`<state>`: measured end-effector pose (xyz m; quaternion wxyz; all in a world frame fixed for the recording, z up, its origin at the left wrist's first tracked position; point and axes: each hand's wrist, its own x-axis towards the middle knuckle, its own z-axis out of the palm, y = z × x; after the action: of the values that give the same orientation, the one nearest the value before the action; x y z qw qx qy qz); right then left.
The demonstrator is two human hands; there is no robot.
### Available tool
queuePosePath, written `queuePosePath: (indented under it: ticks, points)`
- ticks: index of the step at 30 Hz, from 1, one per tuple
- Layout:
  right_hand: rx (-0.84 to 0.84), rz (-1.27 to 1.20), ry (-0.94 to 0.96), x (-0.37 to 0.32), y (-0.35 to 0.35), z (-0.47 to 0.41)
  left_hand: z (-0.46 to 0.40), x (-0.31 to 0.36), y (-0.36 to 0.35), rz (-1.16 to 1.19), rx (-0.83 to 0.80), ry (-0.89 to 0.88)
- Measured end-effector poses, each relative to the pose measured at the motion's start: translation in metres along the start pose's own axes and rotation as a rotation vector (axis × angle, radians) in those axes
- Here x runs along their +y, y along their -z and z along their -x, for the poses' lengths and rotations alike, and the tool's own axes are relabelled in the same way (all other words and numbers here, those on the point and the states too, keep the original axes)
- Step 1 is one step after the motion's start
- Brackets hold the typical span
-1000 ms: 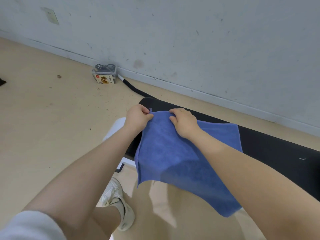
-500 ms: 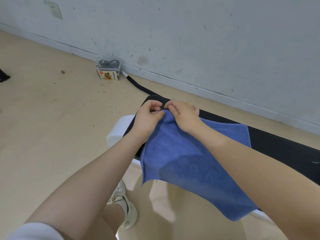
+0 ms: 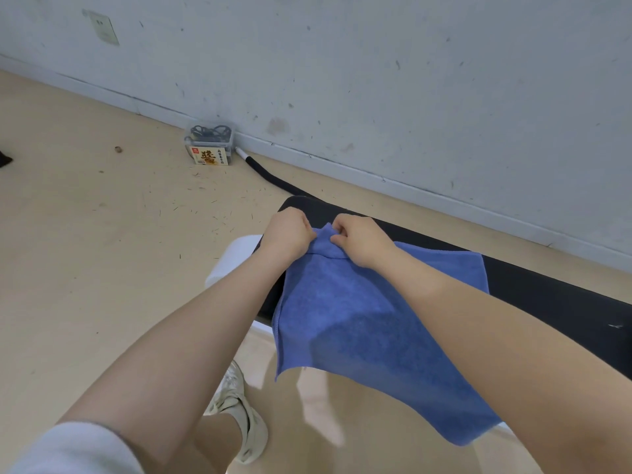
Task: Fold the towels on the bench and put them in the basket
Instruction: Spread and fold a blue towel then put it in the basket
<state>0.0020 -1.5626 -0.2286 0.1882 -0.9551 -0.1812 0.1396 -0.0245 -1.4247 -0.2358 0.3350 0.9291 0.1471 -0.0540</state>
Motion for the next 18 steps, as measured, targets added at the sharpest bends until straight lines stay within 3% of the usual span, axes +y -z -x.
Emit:
queuePosePath:
  ticks: [3, 8, 14, 18]
  points:
    - [0.050, 0.067, -0.028, 0.000, -0.004, 0.000, 0.001, -0.002, -0.003, -0.186, 0.040, -0.034]
    - [0.085, -0.008, 0.101, 0.007, -0.004, 0.002, -0.007, -0.006, -0.012, -0.095, -0.023, -0.186]
    - [0.140, -0.042, 0.171, 0.002, -0.011, 0.000, -0.008, -0.009, -0.003, -0.027, -0.069, -0.182]
    - [0.115, 0.004, 0.144, 0.003, -0.006, -0.002, -0.008, -0.010, -0.005, -0.102, 0.047, -0.108]
